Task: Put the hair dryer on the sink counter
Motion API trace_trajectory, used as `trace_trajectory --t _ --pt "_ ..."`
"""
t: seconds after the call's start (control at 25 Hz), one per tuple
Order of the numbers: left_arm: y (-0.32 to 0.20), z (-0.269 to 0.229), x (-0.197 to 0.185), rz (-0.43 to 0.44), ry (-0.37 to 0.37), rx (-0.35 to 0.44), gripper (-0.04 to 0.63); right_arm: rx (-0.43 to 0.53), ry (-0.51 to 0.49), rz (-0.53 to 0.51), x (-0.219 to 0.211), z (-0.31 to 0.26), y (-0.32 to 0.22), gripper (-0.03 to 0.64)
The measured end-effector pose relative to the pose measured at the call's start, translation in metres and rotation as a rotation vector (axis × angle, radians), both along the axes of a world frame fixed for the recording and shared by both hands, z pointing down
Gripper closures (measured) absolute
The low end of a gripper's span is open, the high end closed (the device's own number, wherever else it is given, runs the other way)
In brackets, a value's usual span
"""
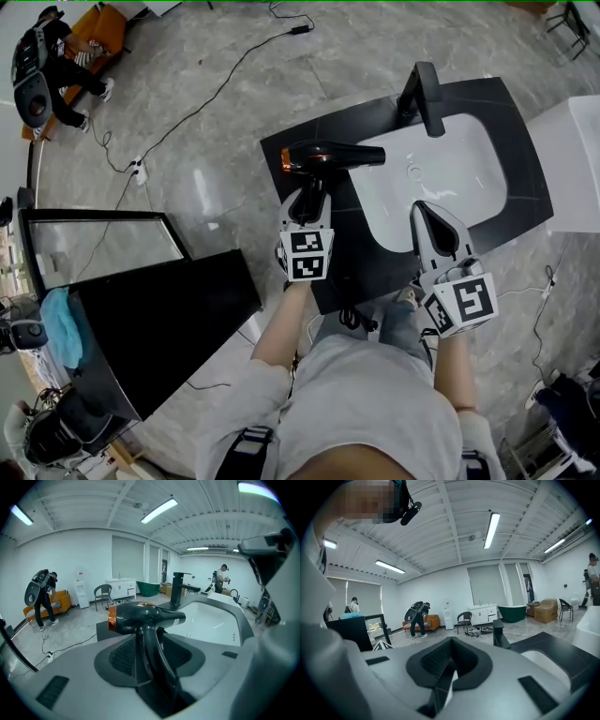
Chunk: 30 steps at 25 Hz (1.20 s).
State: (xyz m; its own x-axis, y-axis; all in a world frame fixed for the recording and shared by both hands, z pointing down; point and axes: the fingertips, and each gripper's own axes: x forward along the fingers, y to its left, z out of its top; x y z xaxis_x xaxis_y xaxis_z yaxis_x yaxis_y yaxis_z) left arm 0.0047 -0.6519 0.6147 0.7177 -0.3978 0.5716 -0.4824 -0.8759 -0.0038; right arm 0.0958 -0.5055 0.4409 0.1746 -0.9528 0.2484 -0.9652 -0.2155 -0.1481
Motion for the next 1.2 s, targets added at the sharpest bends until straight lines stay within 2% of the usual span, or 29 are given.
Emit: trace_trajectory --t 0.16,0.24,0.32,0.6,1.0,1.2 --pt "0.009 -0.021 -0.01 -0.038 0.035 0.034 0.558 0.021 0.002 -0.055 -0.008 -0.006 0.001 0.607" --pt "0.018 -0.032 -0.013 -0.048 0.071 0.02 0.58 0.029 -0.002 -0.079 -0.013 -0.009 0.004 0.607" --pt "0.029 -0.046 -0.014 -0.05 0.119 0.006 0.581 0.038 -0.005 -0.101 -0.017 -0.012 0.007 0.607" --pt "0.077 -0.113 -0.017 -0.018 0.232 0.053 0.583 0.067 -0.002 -0.18 -0.029 -0.027 0.023 0.607" --pt "0.132 -0.187 -0.034 -0.064 0.352 0.163 0.583 0.101 0.02 -0.287 -0.045 -0.047 0.05 0.607" --pt "0.151 -0.211 -0.047 -0.097 0.406 0.185 0.583 0.121 0.026 -0.321 -0.053 -0.057 0.061 0.607"
